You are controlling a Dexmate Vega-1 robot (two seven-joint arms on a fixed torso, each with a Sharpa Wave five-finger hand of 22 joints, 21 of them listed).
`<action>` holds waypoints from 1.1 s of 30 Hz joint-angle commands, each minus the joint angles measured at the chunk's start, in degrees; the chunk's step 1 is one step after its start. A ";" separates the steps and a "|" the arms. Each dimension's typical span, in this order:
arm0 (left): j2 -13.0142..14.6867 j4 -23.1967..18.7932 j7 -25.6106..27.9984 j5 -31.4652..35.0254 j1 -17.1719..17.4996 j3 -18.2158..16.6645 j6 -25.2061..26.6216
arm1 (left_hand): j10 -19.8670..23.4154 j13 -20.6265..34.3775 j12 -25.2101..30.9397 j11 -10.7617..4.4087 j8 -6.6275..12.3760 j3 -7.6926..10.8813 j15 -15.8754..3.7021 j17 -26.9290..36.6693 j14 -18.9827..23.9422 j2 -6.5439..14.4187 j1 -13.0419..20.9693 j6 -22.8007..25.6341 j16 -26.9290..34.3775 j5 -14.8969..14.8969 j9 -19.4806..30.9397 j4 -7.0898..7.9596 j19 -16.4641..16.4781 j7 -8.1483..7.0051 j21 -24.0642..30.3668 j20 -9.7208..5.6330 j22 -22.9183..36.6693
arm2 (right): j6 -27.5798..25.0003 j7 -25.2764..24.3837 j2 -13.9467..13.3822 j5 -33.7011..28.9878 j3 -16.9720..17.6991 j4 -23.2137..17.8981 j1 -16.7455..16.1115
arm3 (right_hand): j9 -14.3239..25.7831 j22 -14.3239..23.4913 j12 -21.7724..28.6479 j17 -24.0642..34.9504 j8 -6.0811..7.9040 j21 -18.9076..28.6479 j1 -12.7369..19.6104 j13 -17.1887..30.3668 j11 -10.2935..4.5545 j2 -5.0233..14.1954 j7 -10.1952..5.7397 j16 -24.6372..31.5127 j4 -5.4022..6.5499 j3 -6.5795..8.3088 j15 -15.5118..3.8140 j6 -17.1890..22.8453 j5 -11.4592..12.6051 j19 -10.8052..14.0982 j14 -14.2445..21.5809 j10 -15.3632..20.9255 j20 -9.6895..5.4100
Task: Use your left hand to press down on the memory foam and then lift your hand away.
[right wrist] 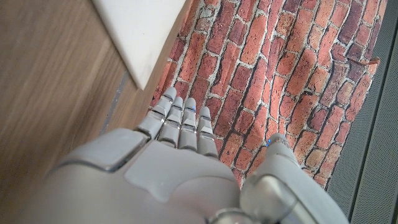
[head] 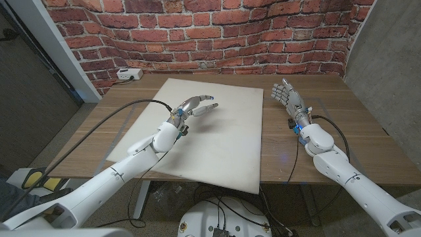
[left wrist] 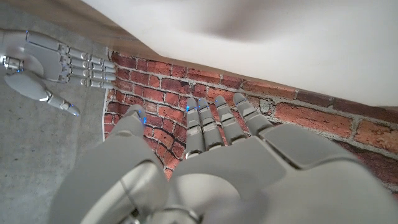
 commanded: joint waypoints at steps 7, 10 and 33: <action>-4.83 11.34 -7.14 -29.10 0.88 -4.36 -26.06 | 1.55 0.05 0.43 1.65 -0.01 -0.46 0.97 0.18 2.40 -0.59 -1.46 0.90 0.52 -0.29 -0.05 0.92 2.79 1.14 1.15 0.49 0.07 | 0.84 0.90 -0.12 0.46 0.24 0.66 -0.20 | 0.17 0.18 0.32 0.12 0.19 -0.25 -0.13 0.16 -0.03 0.38 -0.09 -0.04 -0.36 0.02 -0.18 0.41 0.18 0.41 0.48 0.74 -0.24; -5.61 12.46 -8.41 -31.52 0.96 -4.66 -27.76 | 1.53 0.05 0.38 1.97 -0.03 -0.58 1.13 0.18 2.47 -0.68 -1.62 0.95 0.49 -0.31 -0.05 0.99 2.92 1.18 1.17 0.57 0.07 | 0.66 0.69 -0.23 0.60 0.37 0.26 -0.52 | 0.17 0.18 0.32 0.13 0.19 -0.29 -0.17 0.16 -0.03 0.39 -0.10 -0.04 -0.35 0.00 -0.19 0.42 0.18 0.42 0.48 0.74 -0.23; -8.04 14.09 -18.24 -51.10 3.56 -7.81 -28.19 | -0.92 0.07 -0.95 2.90 -1.78 -2.17 2.55 0.30 -0.22 -1.76 -3.96 -3.93 -0.84 -0.26 -0.04 2.11 1.62 2.53 0.20 0.58 0.05 | 1.20 0.68 -0.13 0.43 0.19 -0.38 -1.35 | 0.18 0.19 0.30 0.13 0.16 -0.58 -0.24 0.16 -0.06 0.40 -0.09 -0.07 -0.40 -0.10 -0.20 0.43 0.19 0.56 0.51 0.78 -0.22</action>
